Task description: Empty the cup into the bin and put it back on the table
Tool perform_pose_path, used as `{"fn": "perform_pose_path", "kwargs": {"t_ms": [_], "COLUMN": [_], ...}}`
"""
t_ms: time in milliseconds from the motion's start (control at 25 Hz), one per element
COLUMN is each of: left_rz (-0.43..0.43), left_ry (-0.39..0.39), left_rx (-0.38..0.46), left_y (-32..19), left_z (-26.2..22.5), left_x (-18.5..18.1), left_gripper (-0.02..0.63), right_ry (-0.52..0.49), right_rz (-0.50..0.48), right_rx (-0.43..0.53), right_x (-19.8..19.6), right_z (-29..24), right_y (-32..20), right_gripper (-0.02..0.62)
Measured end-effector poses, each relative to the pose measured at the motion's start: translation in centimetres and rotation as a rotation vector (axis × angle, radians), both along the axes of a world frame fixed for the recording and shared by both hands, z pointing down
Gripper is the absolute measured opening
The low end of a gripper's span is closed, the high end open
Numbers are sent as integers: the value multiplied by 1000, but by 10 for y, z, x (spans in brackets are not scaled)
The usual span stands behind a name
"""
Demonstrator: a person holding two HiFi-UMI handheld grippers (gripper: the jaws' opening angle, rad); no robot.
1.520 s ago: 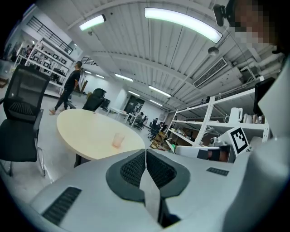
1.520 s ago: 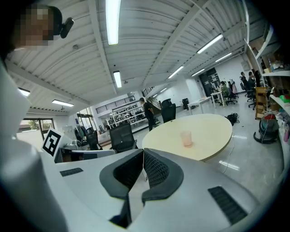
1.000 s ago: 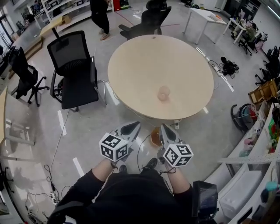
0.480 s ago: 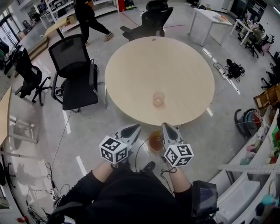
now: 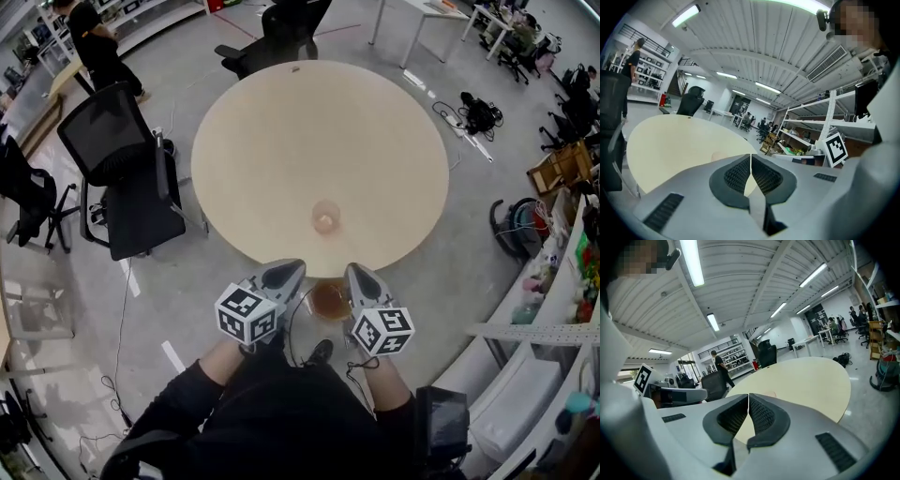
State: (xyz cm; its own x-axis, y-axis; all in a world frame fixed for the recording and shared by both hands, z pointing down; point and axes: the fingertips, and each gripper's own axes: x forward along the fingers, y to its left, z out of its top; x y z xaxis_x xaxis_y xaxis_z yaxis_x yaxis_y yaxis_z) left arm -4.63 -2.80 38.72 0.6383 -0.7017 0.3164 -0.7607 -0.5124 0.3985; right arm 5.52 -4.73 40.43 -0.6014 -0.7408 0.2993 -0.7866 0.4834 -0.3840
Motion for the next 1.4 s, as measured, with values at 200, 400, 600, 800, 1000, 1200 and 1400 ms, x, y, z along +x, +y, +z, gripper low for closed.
{"fn": "perform_pose_path", "kwargs": {"t_ms": [200,400,600,800,1000,1200,1400], "left_rz": [135,314,421,543,684,821,950], "left_ry": [-3,-118,-156,-300,-486,-546,-680], "left_rx": [12,134,100,77,85,92,163], "left_y": [-57,-105,-140,-160,-174,-188,-188], "left_z": [24,47,82,126,172,195,214], "left_x": [-23,-41,-35,-16,-18,-11,-5], "left_gripper": [23,23,49,171,211,221,221], "right_ry": [76,186,229,291,455,526,649], "right_rz": [54,94,81,-58,-292,-431,-537], "right_rx": [-51,-107,-144,-156,-86,-57,-30], "right_x": [-24,-38,-25,-19,-32,-47,-50], "right_z": [30,69,100,130,156,177,196], "right_y": [-41,-80,-102,-124,-147,-157,-159], "right_gripper": [17,18,84,169,187,215,221]}}
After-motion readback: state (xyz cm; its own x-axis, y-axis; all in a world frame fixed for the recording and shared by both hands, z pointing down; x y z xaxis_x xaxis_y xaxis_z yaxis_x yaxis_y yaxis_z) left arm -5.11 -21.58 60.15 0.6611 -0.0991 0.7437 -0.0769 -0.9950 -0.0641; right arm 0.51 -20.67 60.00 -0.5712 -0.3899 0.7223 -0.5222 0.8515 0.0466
